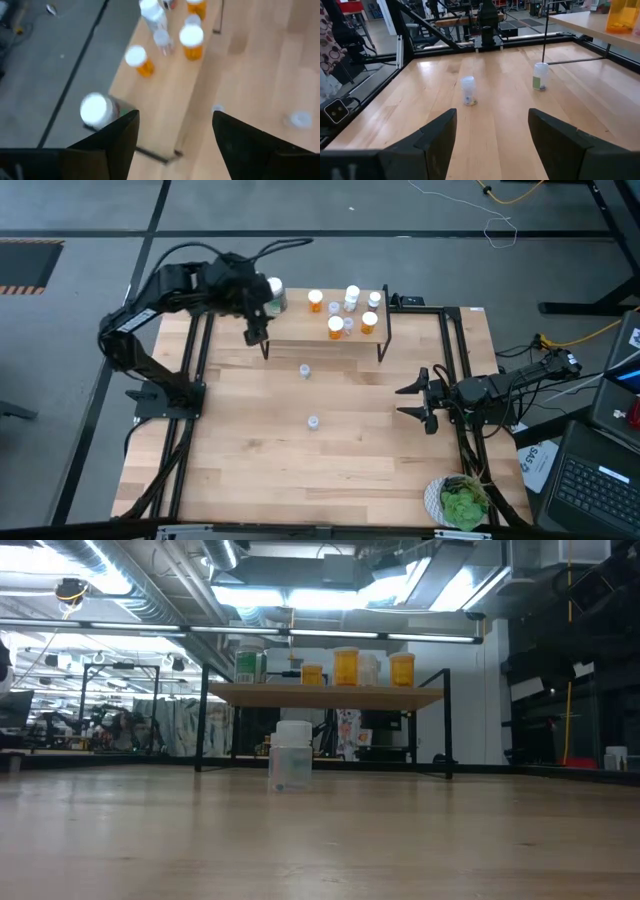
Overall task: Pick and place medicine bottles onto shelf by color
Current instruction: Put the bottom transparent pill bottle on the shelf
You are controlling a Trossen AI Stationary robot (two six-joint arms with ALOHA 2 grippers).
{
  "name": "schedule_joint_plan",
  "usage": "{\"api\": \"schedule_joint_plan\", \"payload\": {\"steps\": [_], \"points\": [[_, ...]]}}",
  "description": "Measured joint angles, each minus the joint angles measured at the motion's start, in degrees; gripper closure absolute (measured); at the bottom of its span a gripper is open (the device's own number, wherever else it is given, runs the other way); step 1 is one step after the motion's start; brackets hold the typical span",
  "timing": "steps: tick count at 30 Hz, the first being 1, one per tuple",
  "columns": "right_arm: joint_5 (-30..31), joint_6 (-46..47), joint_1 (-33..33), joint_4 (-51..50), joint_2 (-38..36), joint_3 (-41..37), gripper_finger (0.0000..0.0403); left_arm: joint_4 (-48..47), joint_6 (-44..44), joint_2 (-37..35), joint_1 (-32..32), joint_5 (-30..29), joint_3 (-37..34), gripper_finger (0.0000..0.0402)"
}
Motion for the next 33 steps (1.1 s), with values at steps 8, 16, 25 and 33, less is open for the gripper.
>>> {"api": "schedule_joint_plan", "payload": {"steps": [8,16,25,33], "points": [[0.01,0.15,0.00,-0.04,-0.05,0.00,0.0155,-15.89,-9.90,-0.88,-3.74,1.33,-0.03,0.0156],[0.01,0.10,0.02,0.02,-0.05,0.00,0.0155,-15.77,-19.44,-2.14,-11.04,7.44,-5.43,0.0156],[-0.04,1.56,0.02,-0.02,-0.05,0.00,0.0155,-9.67,-32.58,-4.01,-23.46,8.23,-19.41,0.0156],[-0.03,1.35,0.02,-0.07,-0.05,0.00,0.0155,17.99,-36.18,-3.42,-32.98,8.36,-34.22,0.0157]]}}
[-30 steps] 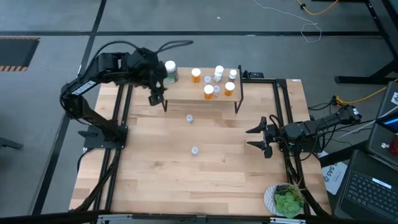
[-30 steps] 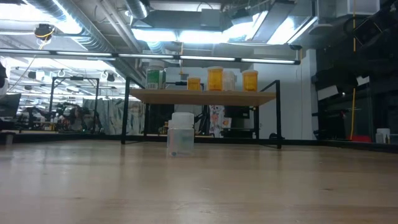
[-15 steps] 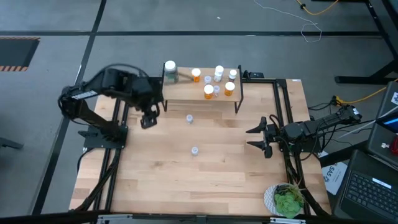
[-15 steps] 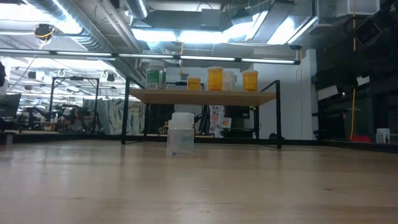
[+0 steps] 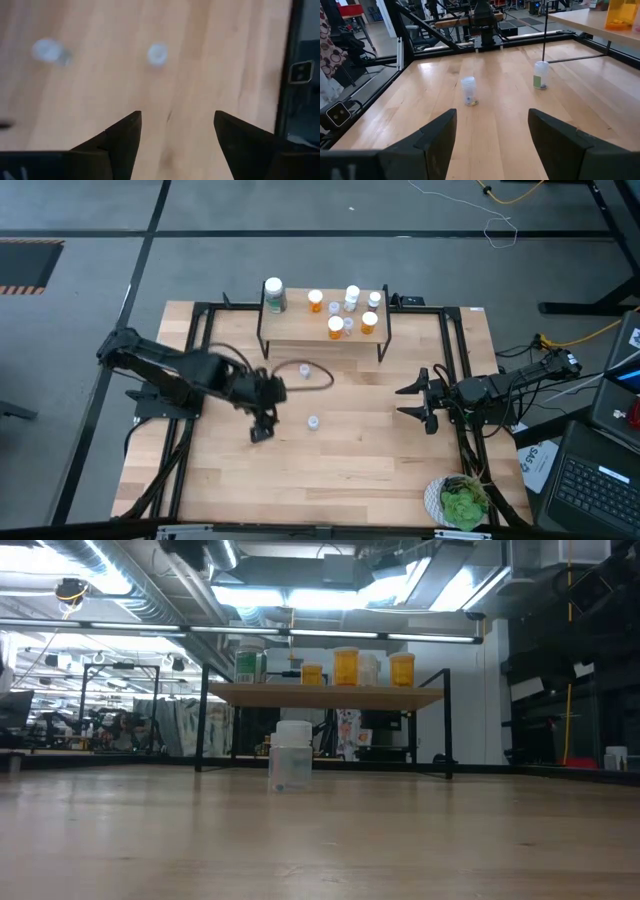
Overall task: Pick and place medicine bottles onto shelf by color
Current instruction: Put the bottom transparent pill bottle on the shelf
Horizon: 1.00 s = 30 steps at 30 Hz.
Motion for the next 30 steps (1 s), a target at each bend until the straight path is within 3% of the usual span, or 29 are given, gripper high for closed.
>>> {"api": "schedule_joint_plan", "payload": {"steps": [5,12,24,30], "points": [[-0.01,0.04,0.00,-0.02,0.00,0.00,0.0155,17.16,-0.07,0.05,-2.80,-3.58,-8.86,0.0156],[-0.02,0.28,0.00,-0.04,0.00,0.00,0.0155,29.06,0.31,0.98,-4.68,-8.29,-18.04,0.0156],[-0.15,0.24,0.00,-0.80,0.51,-0.02,0.0155,40.53,1.46,13.32,-5.13,-11.77,-19.23,0.0156],[-2.65,0.07,-0.01,-0.94,0.57,-0.02,0.0155,41.68,2.71,17.33,-4.86,-18.93,-17.69,0.0157]]}}
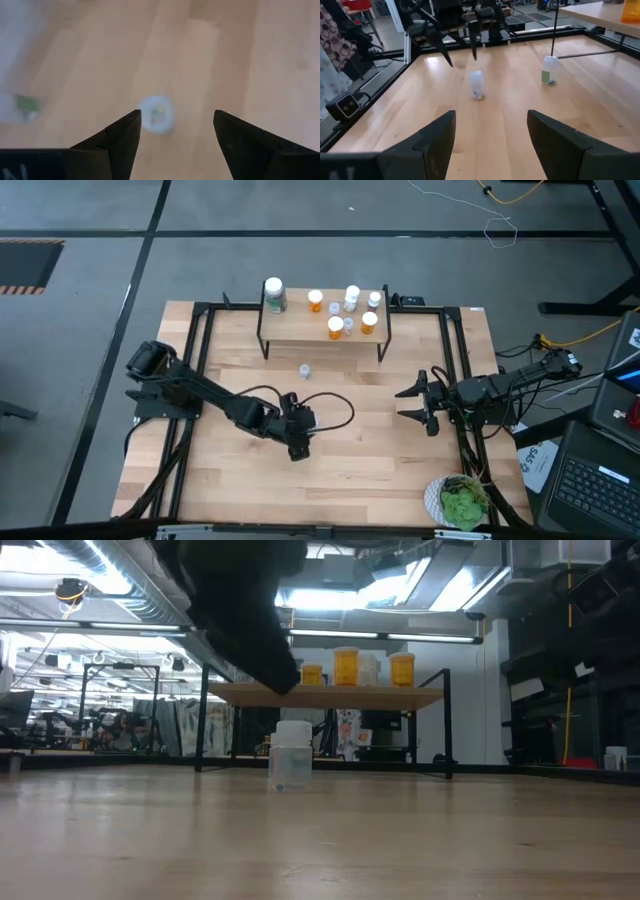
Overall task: Pick and place medicine bottles onto shelf by color
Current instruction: Put the bottom transparent pill bottle on the shelf
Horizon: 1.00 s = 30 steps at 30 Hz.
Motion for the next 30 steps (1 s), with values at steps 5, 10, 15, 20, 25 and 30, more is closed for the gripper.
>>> {"api": "schedule_joint_plan", "payload": {"steps": [5,10,15,20,25,30], "points": [[-0.37,0.02,-0.01,-0.08,0.07,0.00,0.0155,0.23,0.40,1.41,0.97,-1.60,0.00,0.0156],[-0.35,0.00,-0.01,-0.07,0.07,0.00,0.0155,0.40,0.31,3.40,1.99,-0.93,0.00,0.0156],[-0.35,0.00,-0.01,-0.09,0.07,0.00,0.0155,1.48,0.40,5.42,2.84,-0.30,0.02,0.0156],[-0.33,0.00,-0.01,-0.07,0.07,0.00,0.0155,2.79,0.37,5.69,2.96,-0.01,0.02,0.0156],[-0.33,0.01,-0.01,-0.07,0.07,0.00,0.0155,2.74,0.11,5.69,2.96,0.63,0.02,0.0157],[-0.33,0.00,-0.01,-0.07,0.07,0.00,0.0155,2.72,-1.11,5.69,3.03,0.95,0.02,0.0157]]}}
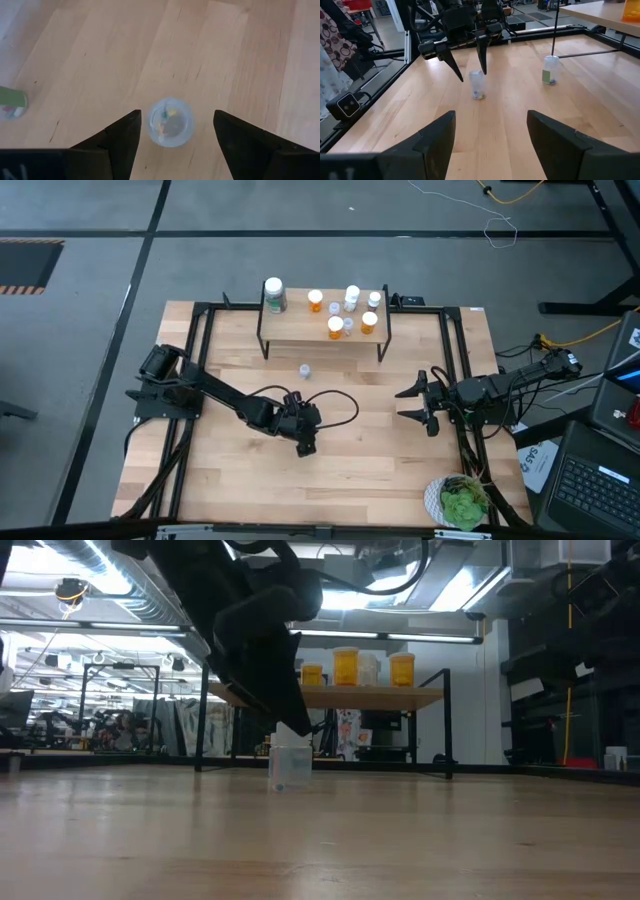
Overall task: Pick and place medicine bottles onto shelf by color
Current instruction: Put the bottom transparent pill bottle on the shelf
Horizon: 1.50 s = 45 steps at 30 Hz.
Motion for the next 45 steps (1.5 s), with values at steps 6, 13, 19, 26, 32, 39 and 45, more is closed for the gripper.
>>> {"api": "schedule_joint_plan", "payload": {"steps": [6,13,19,26,32,39,45], "points": [[0.00,0.01,0.00,0.00,0.00,0.00,0.0155,-0.02,-0.09,0.00,0.06,-0.38,0.00,0.0157],[-0.02,0.00,0.00,0.00,0.00,0.00,0.0155,-0.07,-0.11,0.00,0.98,-1.61,0.00,0.0187],[-0.02,0.00,0.00,0.00,0.00,0.00,0.0155,-0.07,-0.09,0.00,1.14,-0.08,0.00,0.0208],[-0.02,0.01,0.00,0.00,0.00,0.00,0.0155,-0.45,-0.14,-0.02,1.11,1.43,0.00,0.0209],[-0.02,0.01,0.01,0.00,0.00,0.00,0.0155,-0.50,-0.31,-0.05,1.11,1.51,0.00,0.0209],[-0.02,0.01,0.00,-0.01,0.00,0.00,0.0155,-0.50,-0.35,-0.07,1.11,1.51,0.00,0.0209],[-0.02,0.02,0.00,0.00,0.00,0.00,0.0155,-0.50,-0.33,-0.07,1.11,1.51,0.00,0.0209]]}}
